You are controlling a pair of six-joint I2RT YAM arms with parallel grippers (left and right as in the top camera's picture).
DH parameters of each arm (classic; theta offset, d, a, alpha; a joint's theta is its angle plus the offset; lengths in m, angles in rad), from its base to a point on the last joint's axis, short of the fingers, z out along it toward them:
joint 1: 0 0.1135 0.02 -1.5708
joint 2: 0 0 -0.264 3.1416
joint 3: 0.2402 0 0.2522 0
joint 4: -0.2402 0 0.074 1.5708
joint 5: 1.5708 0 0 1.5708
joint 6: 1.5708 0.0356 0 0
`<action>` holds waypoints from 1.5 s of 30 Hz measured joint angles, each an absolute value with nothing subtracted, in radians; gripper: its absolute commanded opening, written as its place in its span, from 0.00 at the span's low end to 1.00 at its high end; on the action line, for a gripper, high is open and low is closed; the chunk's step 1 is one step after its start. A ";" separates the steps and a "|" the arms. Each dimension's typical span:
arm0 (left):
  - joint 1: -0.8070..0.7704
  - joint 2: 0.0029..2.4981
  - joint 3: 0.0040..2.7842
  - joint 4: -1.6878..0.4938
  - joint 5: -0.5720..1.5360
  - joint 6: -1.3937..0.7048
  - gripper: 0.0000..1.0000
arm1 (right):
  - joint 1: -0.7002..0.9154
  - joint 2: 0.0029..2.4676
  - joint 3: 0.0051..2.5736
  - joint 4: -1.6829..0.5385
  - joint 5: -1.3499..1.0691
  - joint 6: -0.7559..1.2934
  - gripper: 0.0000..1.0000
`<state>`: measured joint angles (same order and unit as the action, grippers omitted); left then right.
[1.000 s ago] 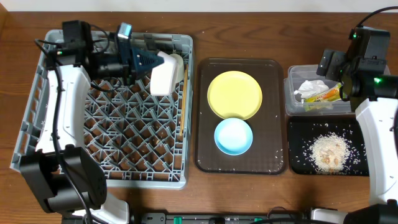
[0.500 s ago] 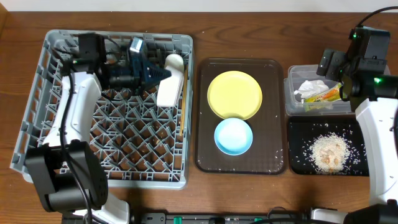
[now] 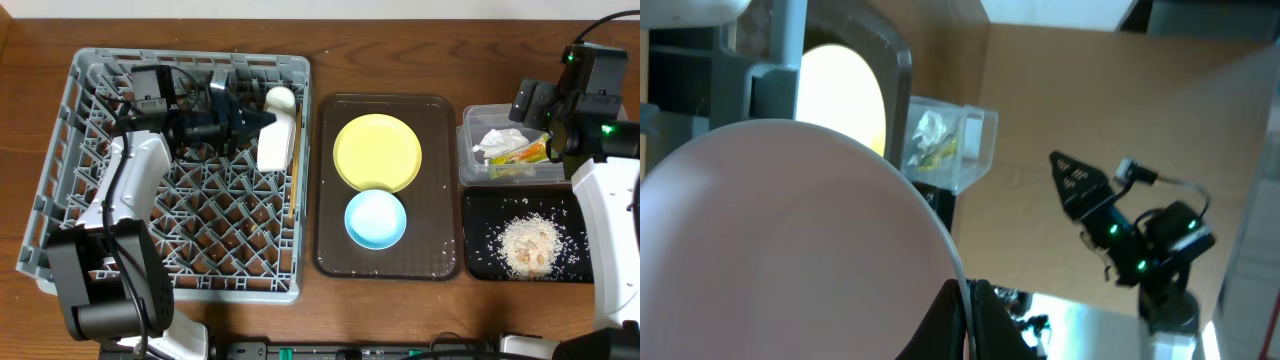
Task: Sort waste into correct bins and load items into the dishwasher rack
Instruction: 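Lift the pink cup with the left gripper and carry it over the rack, then lower the pink cup into the rack beside the white cup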
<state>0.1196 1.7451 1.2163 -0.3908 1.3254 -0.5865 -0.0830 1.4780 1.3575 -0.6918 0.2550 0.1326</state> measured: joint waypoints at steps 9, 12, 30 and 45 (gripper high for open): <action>0.125 1.745 1.216 -0.281 1.224 -0.765 0.06 | -0.083 1.478 1.357 -0.692 0.255 0.133 0.99; 0.137 1.745 1.212 -0.203 1.221 -0.822 0.06 | -0.083 1.478 1.357 -0.692 0.255 0.133 0.99; 0.154 1.618 1.211 -0.084 1.080 -0.881 0.06 | -0.083 1.478 1.357 -0.692 0.255 0.133 0.99; 0.002 1.272 1.220 -0.662 0.159 -0.476 0.06 | -0.083 1.478 1.357 -0.692 0.255 0.133 0.99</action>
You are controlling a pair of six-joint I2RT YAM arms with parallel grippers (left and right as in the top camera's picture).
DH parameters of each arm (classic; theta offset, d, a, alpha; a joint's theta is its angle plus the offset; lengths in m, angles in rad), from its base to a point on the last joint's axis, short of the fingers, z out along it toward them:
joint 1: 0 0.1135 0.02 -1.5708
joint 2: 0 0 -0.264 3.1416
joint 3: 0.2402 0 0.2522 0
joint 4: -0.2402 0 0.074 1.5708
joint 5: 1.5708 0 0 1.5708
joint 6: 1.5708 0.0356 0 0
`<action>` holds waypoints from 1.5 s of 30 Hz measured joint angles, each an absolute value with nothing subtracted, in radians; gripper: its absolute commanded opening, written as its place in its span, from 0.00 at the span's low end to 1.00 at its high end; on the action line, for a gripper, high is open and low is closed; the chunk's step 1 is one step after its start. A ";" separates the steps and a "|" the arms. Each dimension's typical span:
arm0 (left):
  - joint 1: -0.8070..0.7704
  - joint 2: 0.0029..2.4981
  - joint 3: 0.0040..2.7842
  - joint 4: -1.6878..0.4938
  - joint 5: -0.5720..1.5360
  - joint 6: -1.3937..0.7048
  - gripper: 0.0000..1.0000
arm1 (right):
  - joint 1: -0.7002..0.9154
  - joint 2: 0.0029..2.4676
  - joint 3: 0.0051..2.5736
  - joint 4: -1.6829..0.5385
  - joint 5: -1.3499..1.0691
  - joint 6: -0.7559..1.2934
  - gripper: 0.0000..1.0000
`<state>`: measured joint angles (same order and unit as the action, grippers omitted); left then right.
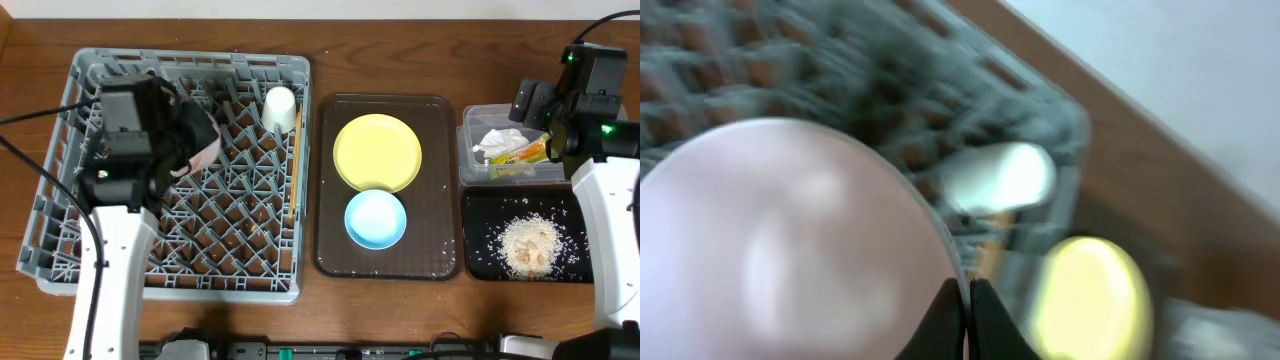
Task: Sort waste into correct bins and load items into the dishwasher rack
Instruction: 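Lower the pink cup into the rack beside the white cup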
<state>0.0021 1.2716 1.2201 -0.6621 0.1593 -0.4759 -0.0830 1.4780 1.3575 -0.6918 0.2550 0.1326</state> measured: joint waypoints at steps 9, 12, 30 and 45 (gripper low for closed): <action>-0.221 1.290 1.220 -0.714 -0.056 -0.413 0.06 | -0.083 1.478 1.357 -0.692 0.255 0.133 0.99; -0.274 1.290 1.220 -0.684 0.010 -0.415 0.06 | -0.083 1.478 1.357 -0.692 0.255 0.133 0.99; -0.018 1.326 1.220 -0.593 0.942 -0.493 0.06 | -0.083 1.478 1.357 -0.692 0.255 0.133 0.99; 0.015 1.572 1.220 -0.598 1.363 -0.471 0.06 | -0.083 1.478 1.357 -0.692 0.255 0.133 0.99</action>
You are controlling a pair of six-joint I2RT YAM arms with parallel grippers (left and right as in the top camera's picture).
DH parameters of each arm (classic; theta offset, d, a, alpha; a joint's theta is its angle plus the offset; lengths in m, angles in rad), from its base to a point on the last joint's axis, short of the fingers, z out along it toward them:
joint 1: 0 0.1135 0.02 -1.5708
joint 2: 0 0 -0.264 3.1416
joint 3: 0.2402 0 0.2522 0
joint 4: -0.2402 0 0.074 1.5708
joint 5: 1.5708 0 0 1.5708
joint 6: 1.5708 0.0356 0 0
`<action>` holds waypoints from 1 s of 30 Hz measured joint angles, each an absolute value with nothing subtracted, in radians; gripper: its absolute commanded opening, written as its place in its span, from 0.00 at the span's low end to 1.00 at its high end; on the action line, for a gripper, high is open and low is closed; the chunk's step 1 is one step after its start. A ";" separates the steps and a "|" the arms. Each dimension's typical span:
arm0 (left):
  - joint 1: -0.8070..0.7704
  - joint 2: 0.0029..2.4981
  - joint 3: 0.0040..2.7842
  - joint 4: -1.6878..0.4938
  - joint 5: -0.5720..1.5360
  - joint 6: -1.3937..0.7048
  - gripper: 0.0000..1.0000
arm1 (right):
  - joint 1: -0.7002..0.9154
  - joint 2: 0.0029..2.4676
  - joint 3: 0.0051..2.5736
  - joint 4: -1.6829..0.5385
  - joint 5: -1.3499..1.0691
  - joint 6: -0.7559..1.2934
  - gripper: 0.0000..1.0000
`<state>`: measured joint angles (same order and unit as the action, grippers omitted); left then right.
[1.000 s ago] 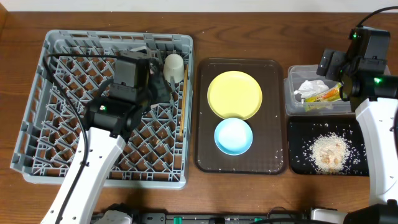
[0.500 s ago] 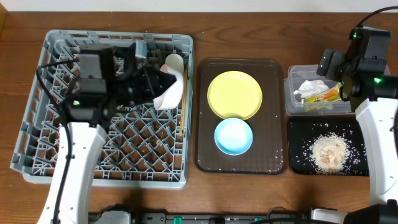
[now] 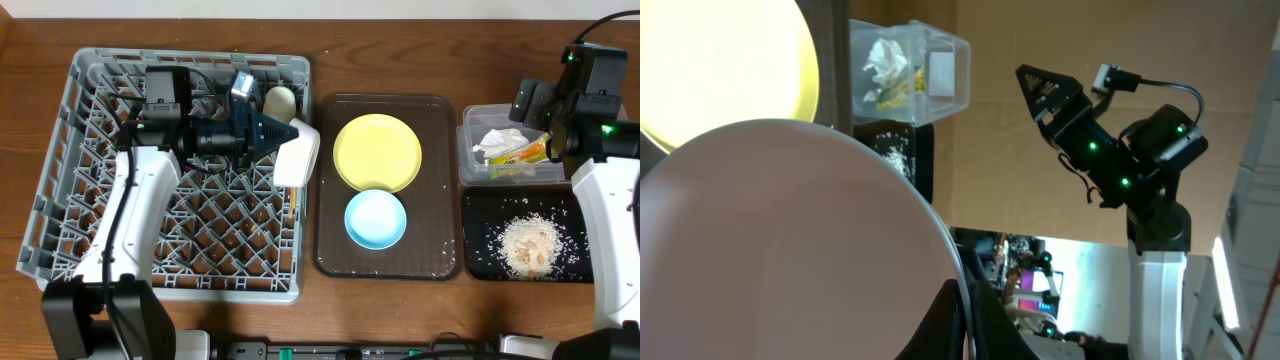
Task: Sort waste into correct bins and load items into the dishwasher rack
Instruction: 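Lower the pink cup into the rack beside the white cup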
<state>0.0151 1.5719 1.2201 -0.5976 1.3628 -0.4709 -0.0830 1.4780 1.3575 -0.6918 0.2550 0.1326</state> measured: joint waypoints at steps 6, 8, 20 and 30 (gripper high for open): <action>0.015 1.578 1.216 -0.597 1.390 -0.455 0.06 | -0.083 1.478 1.357 -0.692 0.255 0.133 0.99; 0.015 1.578 1.213 -0.597 1.390 -0.448 0.06 | -0.083 1.478 1.357 -0.692 0.255 0.133 0.99; 0.015 1.578 1.204 -0.601 1.394 -0.443 0.06 | -0.083 1.478 1.357 -0.692 0.255 0.133 0.99; -0.025 1.578 1.203 -0.630 1.396 -0.443 0.06 | -0.083 1.478 1.357 -0.692 0.255 0.133 0.99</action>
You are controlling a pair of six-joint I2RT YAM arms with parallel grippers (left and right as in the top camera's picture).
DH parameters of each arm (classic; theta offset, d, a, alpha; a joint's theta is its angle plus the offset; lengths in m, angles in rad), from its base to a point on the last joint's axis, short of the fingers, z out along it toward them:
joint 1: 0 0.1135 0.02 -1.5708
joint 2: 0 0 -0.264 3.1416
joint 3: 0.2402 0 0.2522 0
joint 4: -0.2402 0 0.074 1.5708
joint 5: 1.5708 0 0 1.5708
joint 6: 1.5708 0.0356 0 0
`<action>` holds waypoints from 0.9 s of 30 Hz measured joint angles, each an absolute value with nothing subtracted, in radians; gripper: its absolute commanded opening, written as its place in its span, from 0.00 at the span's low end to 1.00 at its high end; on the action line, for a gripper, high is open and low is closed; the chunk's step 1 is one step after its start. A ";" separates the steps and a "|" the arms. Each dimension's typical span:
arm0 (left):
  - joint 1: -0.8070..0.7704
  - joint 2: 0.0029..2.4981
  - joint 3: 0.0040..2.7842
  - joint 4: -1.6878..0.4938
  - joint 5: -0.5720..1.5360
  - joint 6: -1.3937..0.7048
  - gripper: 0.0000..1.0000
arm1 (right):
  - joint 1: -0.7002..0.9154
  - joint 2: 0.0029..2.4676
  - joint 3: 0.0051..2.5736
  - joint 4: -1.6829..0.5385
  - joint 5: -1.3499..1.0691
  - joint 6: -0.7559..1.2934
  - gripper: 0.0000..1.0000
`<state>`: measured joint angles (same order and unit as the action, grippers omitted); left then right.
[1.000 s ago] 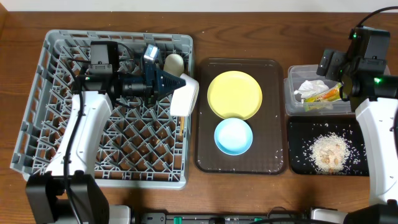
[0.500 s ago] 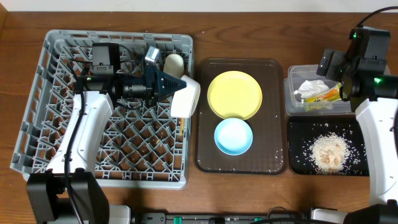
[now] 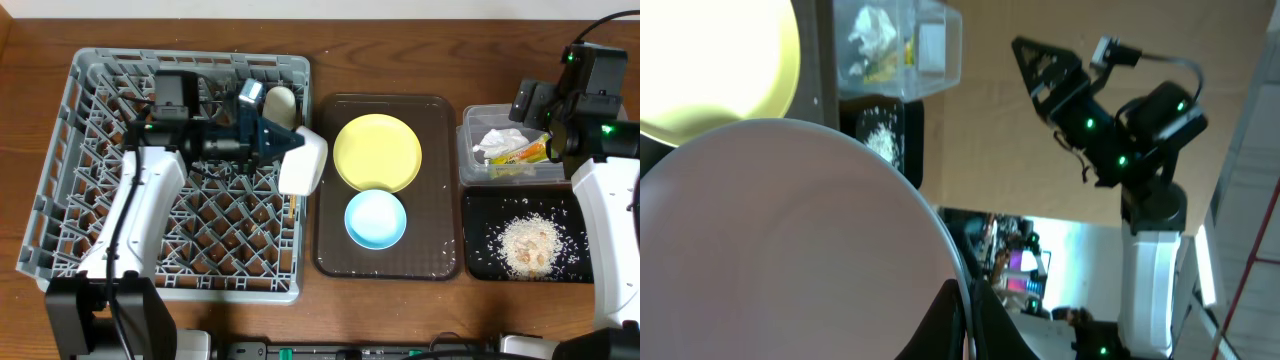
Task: Sort waste into correct bins and load items into the dishwasher rack
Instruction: 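Lower the pink cup into the rack beside the white cup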
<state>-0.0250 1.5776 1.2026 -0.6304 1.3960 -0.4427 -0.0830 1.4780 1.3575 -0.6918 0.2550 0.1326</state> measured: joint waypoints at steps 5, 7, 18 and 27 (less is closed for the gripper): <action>-0.089 1.578 1.203 -0.630 1.336 -0.443 0.06 | -0.083 1.478 1.357 -0.692 0.255 0.133 0.99; -0.100 1.578 1.203 -0.620 1.309 -0.447 0.06 | -0.083 1.478 1.357 -0.692 0.255 0.133 0.99; 0.004 1.588 1.202 -0.562 1.196 -0.532 0.06 | -0.083 1.478 1.357 -0.692 0.255 0.133 0.99; 0.003 1.700 1.201 -0.407 1.256 -0.615 0.06 | -0.083 1.478 1.357 -0.692 0.255 0.133 0.99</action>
